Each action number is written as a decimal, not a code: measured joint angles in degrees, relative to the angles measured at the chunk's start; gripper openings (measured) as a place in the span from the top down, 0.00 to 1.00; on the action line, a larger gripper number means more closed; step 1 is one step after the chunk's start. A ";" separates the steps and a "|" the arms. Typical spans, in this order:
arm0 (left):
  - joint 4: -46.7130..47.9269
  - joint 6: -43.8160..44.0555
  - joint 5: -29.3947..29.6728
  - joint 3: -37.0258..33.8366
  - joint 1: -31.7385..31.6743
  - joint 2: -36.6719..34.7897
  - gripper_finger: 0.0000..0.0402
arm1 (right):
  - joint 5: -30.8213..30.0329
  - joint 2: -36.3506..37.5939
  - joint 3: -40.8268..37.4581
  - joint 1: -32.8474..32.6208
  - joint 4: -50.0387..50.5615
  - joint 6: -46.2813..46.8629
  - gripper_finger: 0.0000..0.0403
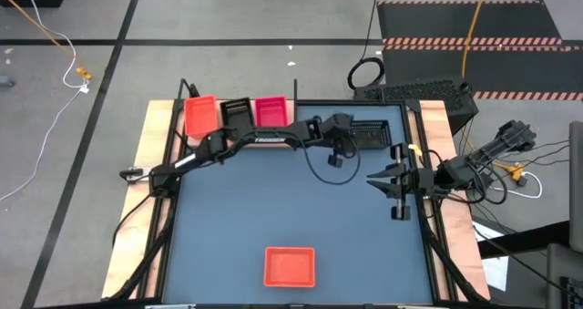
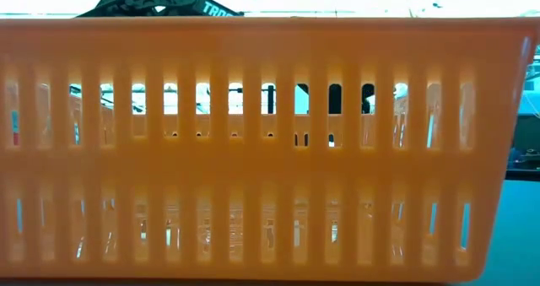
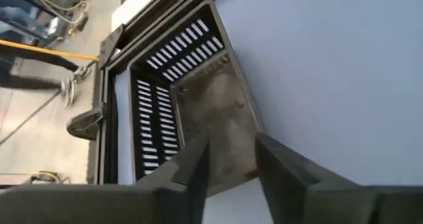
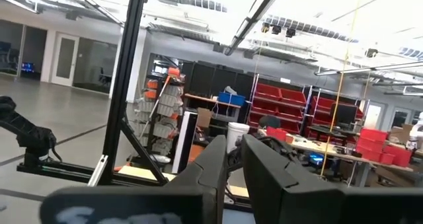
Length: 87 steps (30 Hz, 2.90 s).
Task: Stack baskets on shelf by color
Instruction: Stack the black bin on top of the other black bin on the shelf
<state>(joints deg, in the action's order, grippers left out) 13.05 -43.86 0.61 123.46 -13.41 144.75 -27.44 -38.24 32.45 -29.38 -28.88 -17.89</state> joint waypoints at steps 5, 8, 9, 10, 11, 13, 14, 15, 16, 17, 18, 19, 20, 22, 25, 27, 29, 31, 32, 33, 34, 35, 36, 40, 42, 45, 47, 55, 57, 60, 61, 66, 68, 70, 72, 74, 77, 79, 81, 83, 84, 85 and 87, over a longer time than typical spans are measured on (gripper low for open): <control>-0.29 -0.11 3.00 -0.04 0.26 0.32 0.50 | -0.67 0.00 0.00 0.01 0.02 -0.83 0.89; 2.03 -4.29 3.40 -0.04 0.30 0.17 0.41 | -3.61 0.00 0.00 0.01 0.39 -0.88 0.89; 3.02 -5.56 3.40 -0.04 0.33 0.17 0.39 | -4.88 0.00 0.00 0.02 0.48 -1.01 0.89; 3.71 -6.41 3.31 -0.04 0.37 0.24 0.38 | -5.99 -0.02 0.00 0.02 0.49 -1.17 0.89; 4.19 -6.76 3.03 -0.08 0.46 0.30 0.37 | -6.92 0.00 0.00 0.02 0.50 -1.28 0.89; 4.94 -7.06 2.39 -0.09 0.48 0.30 0.37 | -8.63 0.00 0.00 0.02 0.46 -1.33 0.89; 4.89 -6.65 2.32 -0.09 0.52 0.30 0.37 | -8.80 0.00 0.00 0.02 0.50 -1.33 0.89; 4.87 -6.12 2.26 -0.09 0.52 0.30 0.37 | -8.83 0.00 0.00 0.02 0.48 -1.35 0.89; 4.75 -5.26 2.19 -0.09 0.52 0.30 0.37 | -8.81 0.00 0.00 0.02 0.48 -1.46 0.89; 4.50 -4.43 2.09 -0.09 0.49 0.30 0.37 | -8.79 0.00 0.00 0.02 0.48 -1.50 0.89; 4.18 -3.31 1.84 -0.09 0.48 0.30 0.36 | -8.79 0.00 0.00 0.02 0.46 -1.55 0.89; 3.90 -2.01 1.32 -0.09 0.48 0.30 0.36 | -8.79 0.00 0.00 0.02 0.46 -1.67 0.89; 3.79 -0.61 0.33 -0.09 0.48 0.30 0.36 | -8.79 0.00 0.00 0.02 0.46 -1.70 0.89; 3.69 1.37 -1.38 -0.09 0.46 0.28 0.36 | -8.81 0.00 0.00 0.03 0.39 -1.76 0.89; 0.76 4.14 -1.62 -0.13 0.49 0.28 0.36 | -8.78 0.00 0.00 0.04 0.02 -2.36 0.89; -3.89 8.34 -1.65 -0.13 0.50 0.28 0.36 | -8.76 0.00 0.00 0.04 -0.02 -2.40 0.89; -9.74 14.08 -1.64 -0.13 0.48 0.28 0.36 | -8.76 0.00 0.00 0.04 -0.04 -2.64 0.89; -14.94 17.00 -2.87 -0.08 0.44 0.76 0.36 | -8.76 0.00 0.00 0.04 -0.04 -2.80 0.89; -16.35 17.30 -3.76 -0.07 0.41 0.92 0.36 | -8.76 0.00 0.00 0.04 -0.11 -2.82 0.89; -16.54 17.83 -4.29 -0.07 0.44 1.02 0.36 | -8.78 0.00 0.00 0.04 -0.21 -2.82 0.89; -16.52 18.63 -4.56 -0.12 0.48 1.14 0.36 | -8.78 0.00 0.00 0.04 -0.35 -2.82 0.89; -16.48 19.47 -4.68 -0.13 0.49 1.46 0.36 | -8.76 0.00 0.00 0.04 -0.41 -2.82 0.89; -16.79 20.23 -4.74 -0.13 0.52 1.87 0.36 | -8.76 0.00 0.00 0.04 -0.42 -2.83 0.89; -14.41 23.55 -5.07 -0.13 -0.38 2.21 0.36 | -8.76 0.00 0.00 0.04 -0.75 -3.21 0.89; -13.05 25.38 -4.90 -0.13 -1.13 2.21 0.37 | -8.76 0.00 0.00 0.04 -1.13 -3.23 0.89; -11.43 28.72 -4.66 -0.13 -2.14 2.43 0.37 | -8.76 -0.02 0.00 0.04 -1.48 -3.70 0.89; -11.51 30.63 -4.68 -0.13 -2.47 2.45 0.37 | -8.76 -0.04 0.00 0.04 -1.94 -3.86 0.89; -12.15 28.75 -4.82 -0.07 -2.13 4.20 0.37 | -8.76 -0.02 0.00 0.04 -2.62 -5.61 0.89; -11.97 28.54 -4.91 -0.13 -2.00 4.51 0.37 | -8.76 -0.02 0.00 0.04 -2.62 -6.17 0.89; -13.44 27.81 -4.95 -0.09 -1.95 5.64 0.37 | -8.76 -0.02 0.00 0.06 -2.63 -6.83 0.89; -13.13 27.35 -4.96 -0.16 -1.85 5.72 0.37 | -8.76 -0.02 0.00 0.06 -2.64 -6.86 0.89; -13.39 27.05 -5.06 -0.15 -1.42 5.77 0.37 | -8.76 -0.02 0.00 0.06 -2.64 -7.67 0.89; -13.17 26.95 -5.12 -0.15 -1.40 5.79 0.38 | -8.76 -0.02 0.00 0.06 -2.81 -8.42 0.89; -13.16 26.28 -5.10 -0.15 -1.46 5.77 0.42 | -8.76 -0.02 0.00 0.06 -3.14 -8.58 0.89; -13.17 25.99 -5.08 -0.15 -1.53 5.77 0.49 | -8.76 -0.02 0.00 0.06 -3.20 -8.99 0.89; -12.85 26.01 -5.08 -0.15 -1.38 5.77 0.56 | -8.76 -0.02 0.00 0.06 -3.37 -9.64 0.89; -11.83 26.19 -5.05 -0.15 -0.52 5.61 0.66 | -8.80 -0.01 0.00 0.06 -3.48 -10.38 0.89; -11.29 26.01 -5.07 -0.15 0.30 4.83 0.71 | -10.48 -0.02 0.00 0.09 -3.50 -11.16 0.89; -10.99 25.99 -5.07 -0.18 1.22 3.12 0.75 | -15.18 -0.02 0.00 0.16 -3.48 -11.80 0.89; -10.64 26.05 -4.73 -0.18 2.09 0.73 0.77 | -23.04 -0.04 0.00 0.72 -3.84 -12.10 0.89; -10.26 26.24 -3.76 -0.11 2.57 -0.36 0.78 | -27.56 -0.04 0.00 1.13 -4.14 -12.08 0.89; -8.90 26.50 -2.56 -0.11 3.07 -1.82 0.78 | -31.97 -0.04 0.00 1.51 -4.22 -11.76 0.89; -3.84 27.70 0.44 -0.11 4.13 -4.48 0.79 | -40.07 -0.04 0.00 2.17 -4.17 -11.20 0.89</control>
<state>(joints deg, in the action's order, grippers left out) 9.21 -16.16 1.05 123.35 -9.28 140.27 -67.51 -38.28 32.45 -27.22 -33.06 -29.09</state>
